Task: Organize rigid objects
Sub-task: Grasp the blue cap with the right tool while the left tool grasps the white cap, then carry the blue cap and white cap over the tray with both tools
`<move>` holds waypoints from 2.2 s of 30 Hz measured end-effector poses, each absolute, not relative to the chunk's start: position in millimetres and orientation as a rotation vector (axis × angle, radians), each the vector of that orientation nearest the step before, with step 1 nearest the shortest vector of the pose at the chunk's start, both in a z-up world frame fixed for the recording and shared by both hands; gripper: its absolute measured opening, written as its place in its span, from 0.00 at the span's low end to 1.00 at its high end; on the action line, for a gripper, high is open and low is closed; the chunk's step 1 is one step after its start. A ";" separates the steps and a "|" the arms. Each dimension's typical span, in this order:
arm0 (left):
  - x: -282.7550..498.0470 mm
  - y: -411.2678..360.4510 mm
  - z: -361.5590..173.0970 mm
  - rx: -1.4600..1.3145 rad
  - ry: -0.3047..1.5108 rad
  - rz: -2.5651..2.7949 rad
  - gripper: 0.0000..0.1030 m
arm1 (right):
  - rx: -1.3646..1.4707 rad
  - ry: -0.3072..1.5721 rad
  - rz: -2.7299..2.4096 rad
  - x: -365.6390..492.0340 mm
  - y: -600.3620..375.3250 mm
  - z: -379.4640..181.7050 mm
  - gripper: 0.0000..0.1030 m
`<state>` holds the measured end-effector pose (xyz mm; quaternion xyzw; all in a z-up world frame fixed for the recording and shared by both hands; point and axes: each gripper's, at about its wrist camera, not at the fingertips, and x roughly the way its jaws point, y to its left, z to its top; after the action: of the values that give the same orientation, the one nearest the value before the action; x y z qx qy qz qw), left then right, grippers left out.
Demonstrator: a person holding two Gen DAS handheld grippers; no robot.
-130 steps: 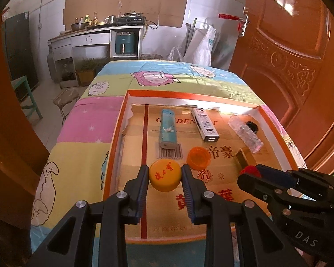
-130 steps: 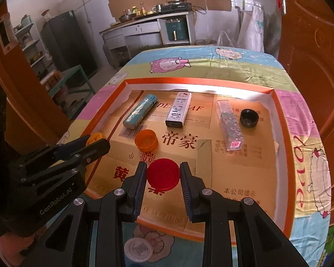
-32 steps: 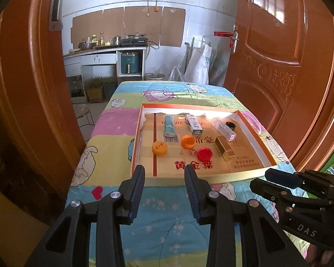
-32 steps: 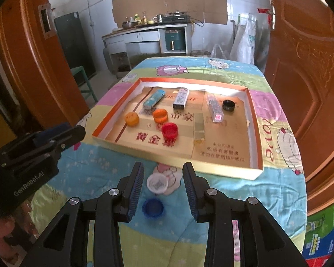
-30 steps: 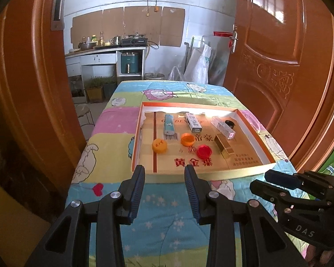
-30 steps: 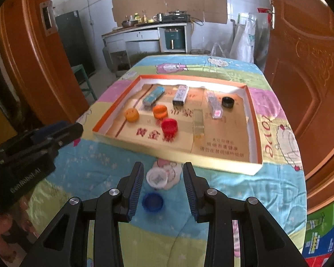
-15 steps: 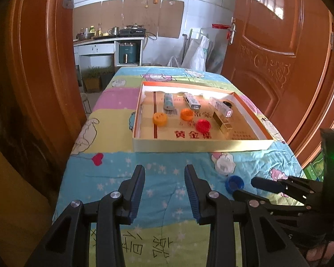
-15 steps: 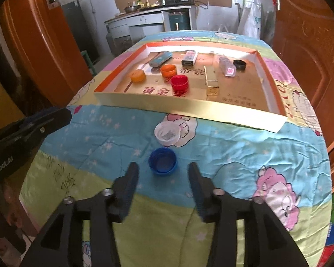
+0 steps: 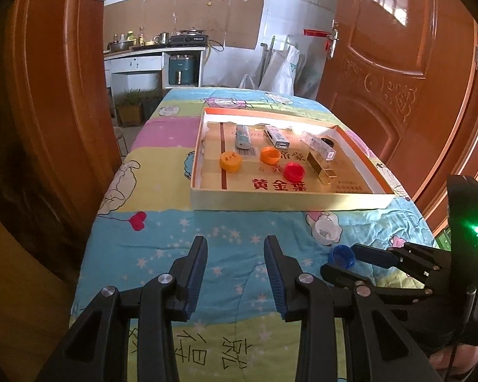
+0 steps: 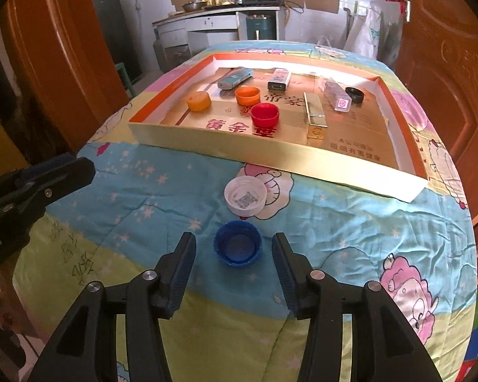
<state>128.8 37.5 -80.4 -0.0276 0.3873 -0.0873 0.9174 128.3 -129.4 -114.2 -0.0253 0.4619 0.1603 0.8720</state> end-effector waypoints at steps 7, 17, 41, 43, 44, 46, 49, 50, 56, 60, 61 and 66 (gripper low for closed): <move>136.6 18.9 -82.0 -0.066 0.816 -0.260 0.36 | -0.070 0.956 0.326 125.7 -132.0 -114.2 0.31; 156.8 -43.2 -98.4 -0.015 0.865 -0.526 0.41 | -0.004 0.899 0.240 105.1 -181.0 -96.8 0.31; 186.1 -72.5 -129.3 0.125 0.904 -0.399 0.38 | 0.097 0.923 0.235 108.7 -214.9 -111.5 0.31; 186.0 -72.5 -129.3 0.135 0.896 -0.388 0.29 | 0.099 0.923 0.235 108.9 -215.4 -111.5 0.31; 186.5 -70.6 -129.0 0.121 0.898 -0.391 0.30 | 0.099 0.923 0.235 108.9 -215.6 -111.6 0.31; 187.8 -65.6 -128.3 0.087 0.904 -0.395 0.30 | 0.102 0.924 0.236 109.4 -216.0 -111.7 0.31; 186.9 -61.1 -126.8 0.064 0.906 -0.391 0.29 | 0.104 0.926 0.238 110.2 -216.4 -111.7 0.31; 185.7 -59.9 -125.5 0.060 0.903 -0.389 0.29 | 0.104 0.925 0.239 110.2 -216.3 -111.7 0.31; 175.7 -50.7 -116.4 0.031 0.891 -0.378 0.29 | 0.099 0.916 0.248 110.5 -212.7 -107.3 0.31; 169.3 -42.4 -105.5 0.010 0.868 -0.366 0.29 | 0.089 0.908 0.256 112.3 -208.2 -102.6 0.31; 168.3 -40.5 -102.7 0.007 0.862 -0.362 0.29 | 0.088 0.905 0.258 112.7 -207.7 -101.5 0.31; 164.6 -29.0 -88.0 -0.016 0.828 -0.347 0.30 | 0.072 0.884 0.271 116.5 -201.9 -91.7 0.31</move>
<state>164.6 -29.0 -88.0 -0.0078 0.4001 -0.1677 0.9010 116.5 -201.9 -91.7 0.0348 0.4264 0.1307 0.8944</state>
